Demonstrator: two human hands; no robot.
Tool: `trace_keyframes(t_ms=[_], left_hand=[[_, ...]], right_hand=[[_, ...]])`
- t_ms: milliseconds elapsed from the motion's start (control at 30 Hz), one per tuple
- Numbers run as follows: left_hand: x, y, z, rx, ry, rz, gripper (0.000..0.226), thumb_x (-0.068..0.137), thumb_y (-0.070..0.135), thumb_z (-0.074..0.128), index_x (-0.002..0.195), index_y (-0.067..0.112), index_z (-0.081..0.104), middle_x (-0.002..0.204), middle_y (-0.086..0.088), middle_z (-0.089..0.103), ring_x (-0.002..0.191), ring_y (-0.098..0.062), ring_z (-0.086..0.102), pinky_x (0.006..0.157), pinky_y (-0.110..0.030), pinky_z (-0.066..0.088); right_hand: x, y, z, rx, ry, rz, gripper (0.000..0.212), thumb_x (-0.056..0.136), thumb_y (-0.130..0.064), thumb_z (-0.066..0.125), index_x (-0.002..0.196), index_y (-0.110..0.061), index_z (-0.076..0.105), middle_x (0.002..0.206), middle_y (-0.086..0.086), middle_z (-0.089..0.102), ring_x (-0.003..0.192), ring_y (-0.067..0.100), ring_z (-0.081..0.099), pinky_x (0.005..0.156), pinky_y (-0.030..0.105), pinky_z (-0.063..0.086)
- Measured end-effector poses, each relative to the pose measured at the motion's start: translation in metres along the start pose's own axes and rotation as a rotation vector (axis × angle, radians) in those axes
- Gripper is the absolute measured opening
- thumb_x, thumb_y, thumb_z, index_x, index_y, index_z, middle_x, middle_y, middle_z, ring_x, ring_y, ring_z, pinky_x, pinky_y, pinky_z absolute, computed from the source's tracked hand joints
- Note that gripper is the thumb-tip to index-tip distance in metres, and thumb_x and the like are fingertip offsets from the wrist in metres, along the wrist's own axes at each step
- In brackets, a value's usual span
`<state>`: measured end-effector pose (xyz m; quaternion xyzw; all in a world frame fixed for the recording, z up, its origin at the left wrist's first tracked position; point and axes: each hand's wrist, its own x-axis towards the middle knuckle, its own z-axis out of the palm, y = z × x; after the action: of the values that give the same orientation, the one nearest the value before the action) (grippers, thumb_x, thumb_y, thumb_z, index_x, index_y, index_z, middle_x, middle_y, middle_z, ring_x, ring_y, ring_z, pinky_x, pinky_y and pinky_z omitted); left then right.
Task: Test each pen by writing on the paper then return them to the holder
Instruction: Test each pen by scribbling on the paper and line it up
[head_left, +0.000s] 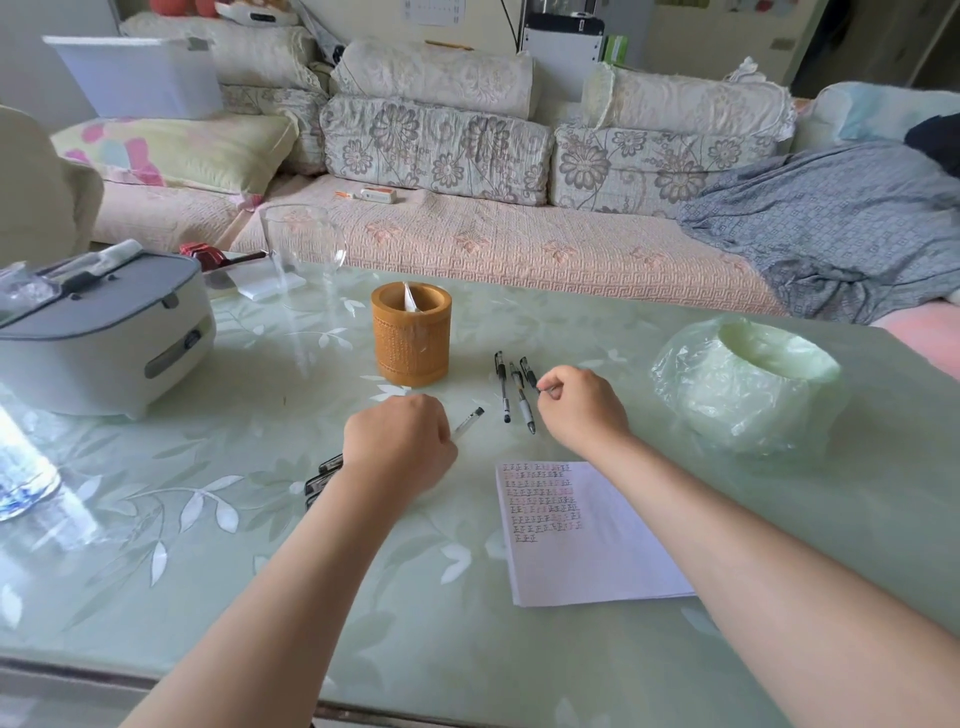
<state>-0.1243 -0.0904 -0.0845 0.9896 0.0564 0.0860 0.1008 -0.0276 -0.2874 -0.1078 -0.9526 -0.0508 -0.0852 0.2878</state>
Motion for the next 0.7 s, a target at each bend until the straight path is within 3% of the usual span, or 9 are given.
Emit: trace_keyframes(t_ms=[233,333,467,700], left_hand=[[-0.014,0.005,-0.005,-0.219,-0.041,0.110,0.015,0.089,0.035,0.054,0.097,0.035,0.067,0.089,0.014,0.067,0.086,-0.015,0.061,0.069,-0.026,0.049],[-0.020,0.012,-0.006,-0.331,-0.050,0.181,0.012,0.090,0.037,0.058,0.095,0.035,0.068,0.086,0.017,0.067,0.081,-0.009,0.061,0.070,-0.027,0.049],[-0.026,0.018,-0.006,-0.426,-0.077,0.244,0.009,0.087,0.035,0.066,0.094,0.035,0.070,0.084,0.019,0.068,0.067,0.003,0.056,0.064,-0.023,0.048],[-0.028,0.003,-0.005,-0.395,-0.242,0.233,0.013,0.084,0.031,0.072,0.097,0.033,0.070,0.088,0.017,0.068,0.075,0.007,0.057,0.075,-0.022,0.050]], right_hand=[[-0.039,-0.023,-0.020,0.080,-0.058,-0.318,0.040,0.084,-0.008,0.050,0.113,-0.030,0.064,0.106,-0.012,0.055,0.081,0.007,0.052,0.082,0.029,0.048],[-0.060,-0.026,-0.031,0.000,-0.201,-0.426,0.039,0.089,-0.010,0.051,0.121,-0.028,0.064,0.108,-0.012,0.055,0.097,0.009,0.051,0.089,0.029,0.045],[-0.082,-0.019,-0.039,-0.019,-0.342,-0.383,0.031,0.094,-0.018,0.050,0.116,-0.031,0.067,0.107,-0.004,0.068,0.099,0.018,0.061,0.087,0.037,0.050],[-0.097,0.002,-0.058,-0.121,-0.276,-0.250,0.026,0.097,-0.020,0.050,0.115,-0.025,0.067,0.114,-0.004,0.068,0.108,0.018,0.060,0.091,0.031,0.047]])
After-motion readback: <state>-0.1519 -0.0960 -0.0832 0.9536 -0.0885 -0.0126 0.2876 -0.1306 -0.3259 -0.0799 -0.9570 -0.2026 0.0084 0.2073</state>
